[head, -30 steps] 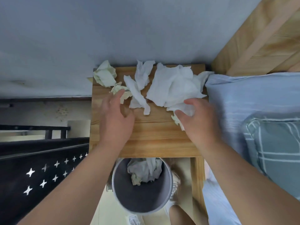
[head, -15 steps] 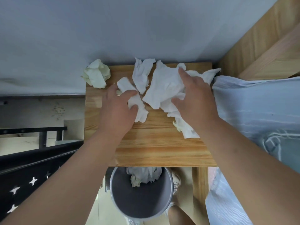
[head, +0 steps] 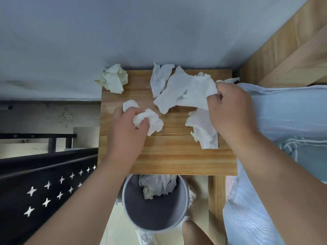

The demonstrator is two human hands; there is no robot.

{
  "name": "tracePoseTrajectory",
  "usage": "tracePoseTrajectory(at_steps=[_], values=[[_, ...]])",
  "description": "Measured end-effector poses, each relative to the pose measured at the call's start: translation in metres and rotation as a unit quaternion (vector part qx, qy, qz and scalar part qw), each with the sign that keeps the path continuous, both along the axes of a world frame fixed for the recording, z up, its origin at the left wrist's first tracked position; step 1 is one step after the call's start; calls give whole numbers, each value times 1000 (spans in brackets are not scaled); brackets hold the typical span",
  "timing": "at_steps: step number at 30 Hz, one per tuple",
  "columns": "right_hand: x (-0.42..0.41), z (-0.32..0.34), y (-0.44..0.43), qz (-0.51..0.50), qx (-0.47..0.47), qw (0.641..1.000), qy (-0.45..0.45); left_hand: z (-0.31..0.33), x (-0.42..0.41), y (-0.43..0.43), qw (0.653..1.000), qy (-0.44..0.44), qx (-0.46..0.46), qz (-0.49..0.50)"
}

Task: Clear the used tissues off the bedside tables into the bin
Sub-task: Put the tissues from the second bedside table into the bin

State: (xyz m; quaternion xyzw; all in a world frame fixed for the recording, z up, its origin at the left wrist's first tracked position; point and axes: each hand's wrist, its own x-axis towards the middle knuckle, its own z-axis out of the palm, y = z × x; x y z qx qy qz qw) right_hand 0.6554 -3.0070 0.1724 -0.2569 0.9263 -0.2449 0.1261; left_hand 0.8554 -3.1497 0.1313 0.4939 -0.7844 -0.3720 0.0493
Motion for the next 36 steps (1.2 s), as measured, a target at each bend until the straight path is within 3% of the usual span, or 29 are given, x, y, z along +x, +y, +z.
tracePoseTrajectory(at_steps=[4,10,23,29,36], values=[[10,15,11,-17,-52,998,1,16,18,12,996,47,49,55],[32,35,38,-73,-125,987,-74,36,52,39,983,104,110,108],[118,78,97,-164,-229,944,-174,57,128,100,961,137,171,166],[173,70,122,-169,-189,931,-261,49,161,124,947,133,213,200],[237,-19,140,-188,-87,906,-368,1,189,146,932,75,262,239]])
